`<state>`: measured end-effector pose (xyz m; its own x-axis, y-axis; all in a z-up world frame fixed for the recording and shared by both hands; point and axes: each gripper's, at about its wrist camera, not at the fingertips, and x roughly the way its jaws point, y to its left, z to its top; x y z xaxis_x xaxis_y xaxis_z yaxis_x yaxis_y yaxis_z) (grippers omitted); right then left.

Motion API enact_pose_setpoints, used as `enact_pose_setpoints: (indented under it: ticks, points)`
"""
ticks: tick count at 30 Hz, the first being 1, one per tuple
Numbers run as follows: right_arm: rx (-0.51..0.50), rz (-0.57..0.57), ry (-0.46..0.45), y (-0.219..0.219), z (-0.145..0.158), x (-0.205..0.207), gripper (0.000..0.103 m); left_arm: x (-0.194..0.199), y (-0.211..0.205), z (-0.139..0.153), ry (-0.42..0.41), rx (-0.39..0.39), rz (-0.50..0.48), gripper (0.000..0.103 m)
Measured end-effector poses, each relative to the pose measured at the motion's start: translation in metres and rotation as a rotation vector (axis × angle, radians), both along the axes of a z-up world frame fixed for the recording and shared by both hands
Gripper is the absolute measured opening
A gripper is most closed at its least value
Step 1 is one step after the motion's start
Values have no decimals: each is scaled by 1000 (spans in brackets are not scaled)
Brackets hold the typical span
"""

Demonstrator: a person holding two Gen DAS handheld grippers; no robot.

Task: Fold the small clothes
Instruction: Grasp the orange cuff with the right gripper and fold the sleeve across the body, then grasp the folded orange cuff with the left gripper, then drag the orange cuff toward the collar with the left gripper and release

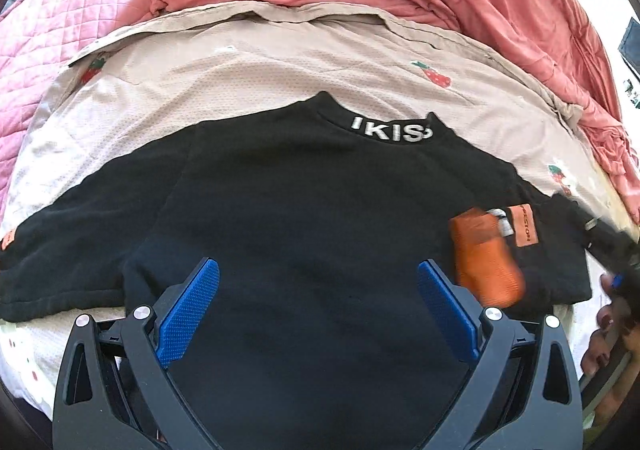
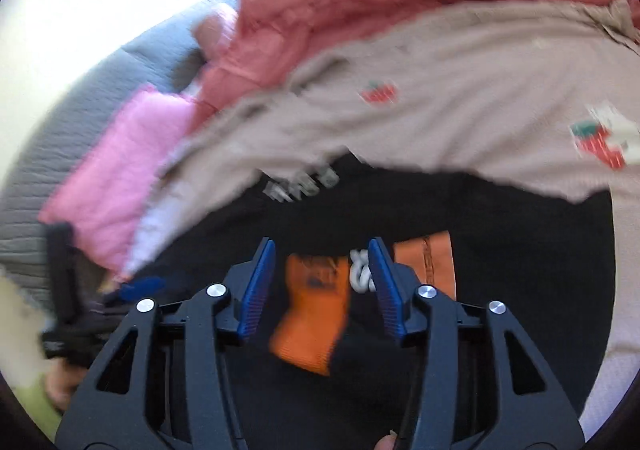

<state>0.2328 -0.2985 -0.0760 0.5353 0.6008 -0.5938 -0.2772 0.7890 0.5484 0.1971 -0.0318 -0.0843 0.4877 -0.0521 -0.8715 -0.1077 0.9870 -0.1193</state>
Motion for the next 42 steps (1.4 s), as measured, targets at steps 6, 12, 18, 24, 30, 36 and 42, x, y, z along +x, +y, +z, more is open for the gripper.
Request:
enact_pose_setpoints:
  ticks: [6,12,18,24,30,36,42]
  points:
    - [-158,-179,-7,-40,10,6,55,8,-32,1,14,-67,-68,99]
    - [-166,-325,111,-79,-11,11,55,24,-84,-18,83,-212,-164,97]
    - [-198,-294,92,-70,-11,10,55,37,-108,-52,189,-284,-127,80]
    - [-208,-285,84,-72,-9,9,55,43,-122,-59,180,-248,-90,73]
    - [-151,-310,105,-83,-11,10,55,42,-126,-48,135,-260,-126,20]
    - [-149,-305,86,-82,-9,9,55,33,-122,-8,-7,-208,-196,15]
    - [-153,-295,77,-79,-8,9,55,32,-65,39,-116,-172,-118,15]
